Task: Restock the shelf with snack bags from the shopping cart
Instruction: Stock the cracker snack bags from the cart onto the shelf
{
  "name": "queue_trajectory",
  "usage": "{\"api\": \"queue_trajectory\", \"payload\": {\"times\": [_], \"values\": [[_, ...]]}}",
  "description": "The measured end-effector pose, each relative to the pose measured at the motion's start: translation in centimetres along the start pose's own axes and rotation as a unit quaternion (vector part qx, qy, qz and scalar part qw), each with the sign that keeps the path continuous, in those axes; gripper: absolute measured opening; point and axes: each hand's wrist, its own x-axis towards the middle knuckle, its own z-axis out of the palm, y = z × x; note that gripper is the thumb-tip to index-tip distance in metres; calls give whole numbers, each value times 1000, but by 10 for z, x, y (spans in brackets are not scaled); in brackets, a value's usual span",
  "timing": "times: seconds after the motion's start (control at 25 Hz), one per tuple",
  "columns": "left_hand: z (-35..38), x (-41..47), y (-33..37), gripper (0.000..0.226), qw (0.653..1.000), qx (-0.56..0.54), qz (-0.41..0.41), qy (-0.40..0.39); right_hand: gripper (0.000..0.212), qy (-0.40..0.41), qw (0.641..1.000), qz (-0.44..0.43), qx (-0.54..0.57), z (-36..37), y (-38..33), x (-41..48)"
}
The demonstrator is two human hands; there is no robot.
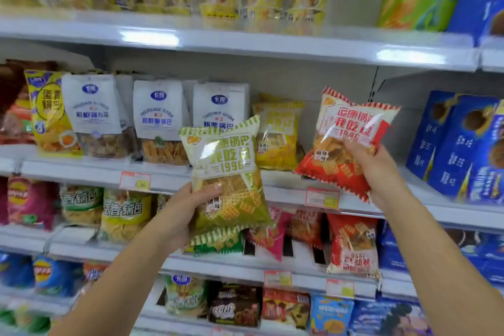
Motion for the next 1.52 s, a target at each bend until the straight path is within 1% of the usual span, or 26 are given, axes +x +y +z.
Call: {"api": "queue_trajectory", "payload": {"times": [0.08,0.2,0.24,0.32,0.4,0.48,0.56,0.64,0.76,0.88,1.04,1.12,1.16,1.2,1.24,1.28,1.32,1.36,1.4,1.44,1.48,1.52], "values": [[18,13,10,68,999,32,26,-23,61,-20,1000,-3,-16,-5,-10,30],[47,35,21,50,995,72,68,-27,50,-44,998,18,-35,-5,-16,74],[54,44,22,49,994,79,74,-24,48,-53,998,21,-36,-3,-17,88],[64,61,23,56,992,91,81,-16,39,-69,997,26,-32,0,-19,115],[70,73,21,67,992,93,88,-11,26,-85,995,17,-44,1,-21,138],[74,83,18,76,991,92,93,-5,23,-88,993,11,-73,0,-16,164],[80,93,16,80,992,84,99,5,27,-89,987,18,-130,5,-4,188],[86,104,16,75,992,72,102,19,33,-96,983,12,-155,18,7,205],[96,116,16,65,994,55,91,33,37,-145,983,-6,-113,38,18,224],[100,124,16,60,994,60,84,45,46,-185,981,14,-61,42,27,244],[109,130,9,59,994,49,82,52,70,-174,984,35,-26,47,41,256],[116,130,7,55,995,44,82,43,77,-165,985,34,-29,52,44,260],[118,129,6,54,995,45,82,39,79,-158,985,32,-58,54,45,263],[120,128,5,53,995,46,82,35,82,-157,976,15,-152,53,41,263],[121,127,5,52,995,48,82,35,86,-157,943,-10,-294,50,37,263],[121,126,6,51,994,51,84,37,89,-156,887,-37,-434,46,33,261],[121,125,7,51,994,53,86,41,88,-165,831,-73,-527,43,30,260],[119,125,7,51,994,53,89,45,79,-184,802,-89,-562,41,27,258],[118,125,7,51,993,55,92,47,69,-192,800,-94,-561,42,25,256],[118,124,7,52,993,57,94,48,66,-176,806,-99,-556,43,25,255],[119,124,7,52,993,60,94,48,67,-151,814,-98,-552,47,30,257],[121,124,7,52,993,61,94,44,71,-130,830,-88,-535,49,34,259]]}}
